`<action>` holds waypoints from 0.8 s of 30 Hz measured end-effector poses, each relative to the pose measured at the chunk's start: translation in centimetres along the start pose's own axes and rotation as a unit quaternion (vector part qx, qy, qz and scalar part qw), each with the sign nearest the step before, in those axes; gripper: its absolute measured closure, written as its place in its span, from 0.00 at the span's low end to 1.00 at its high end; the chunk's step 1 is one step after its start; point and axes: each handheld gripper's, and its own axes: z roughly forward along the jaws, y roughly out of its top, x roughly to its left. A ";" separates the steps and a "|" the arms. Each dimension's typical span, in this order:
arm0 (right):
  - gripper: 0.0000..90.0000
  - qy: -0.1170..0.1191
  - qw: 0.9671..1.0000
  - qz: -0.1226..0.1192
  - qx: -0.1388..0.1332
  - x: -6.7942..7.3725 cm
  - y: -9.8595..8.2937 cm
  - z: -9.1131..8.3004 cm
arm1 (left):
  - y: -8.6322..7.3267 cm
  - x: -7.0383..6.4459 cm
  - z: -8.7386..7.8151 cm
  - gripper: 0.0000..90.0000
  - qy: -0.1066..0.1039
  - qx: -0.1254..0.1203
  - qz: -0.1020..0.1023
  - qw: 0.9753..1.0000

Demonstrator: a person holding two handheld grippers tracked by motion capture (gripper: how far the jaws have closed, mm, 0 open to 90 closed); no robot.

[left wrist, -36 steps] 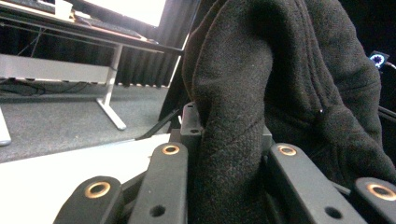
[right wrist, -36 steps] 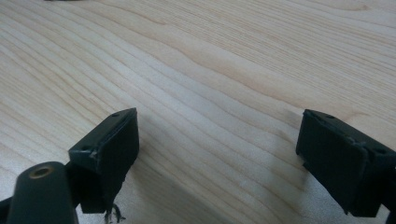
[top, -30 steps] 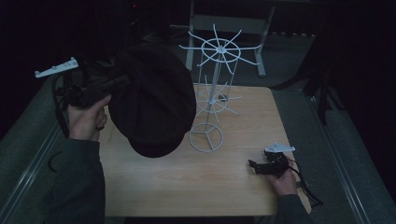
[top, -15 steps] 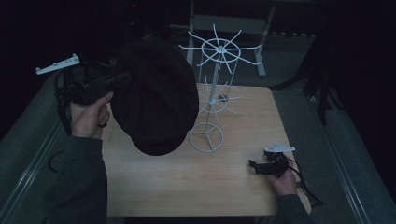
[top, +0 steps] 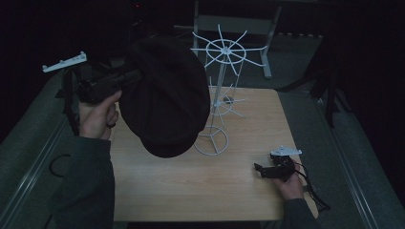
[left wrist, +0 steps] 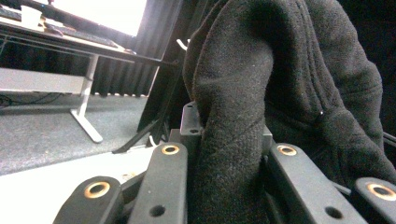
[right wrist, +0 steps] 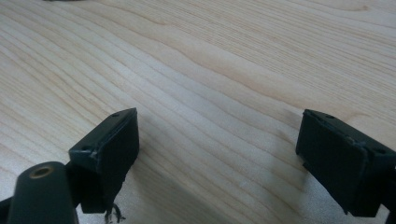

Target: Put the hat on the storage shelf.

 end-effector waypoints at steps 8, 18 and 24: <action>0.15 0.001 1.000 -0.002 0.000 0.0 0.0 0.1 | 0.3 -0.6 1.0 0.85 -0.006 -0.008 -0.003 1.000; 0.15 0.001 1.000 -0.002 0.000 0.0 0.0 0.0 | 0.5 -0.8 3.5 0.85 0.030 -0.004 -0.003 1.000; 0.15 0.001 1.000 -0.002 -0.001 0.0 0.0 0.1 | -0.4 0.1 5.6 0.84 0.043 0.017 -0.020 0.999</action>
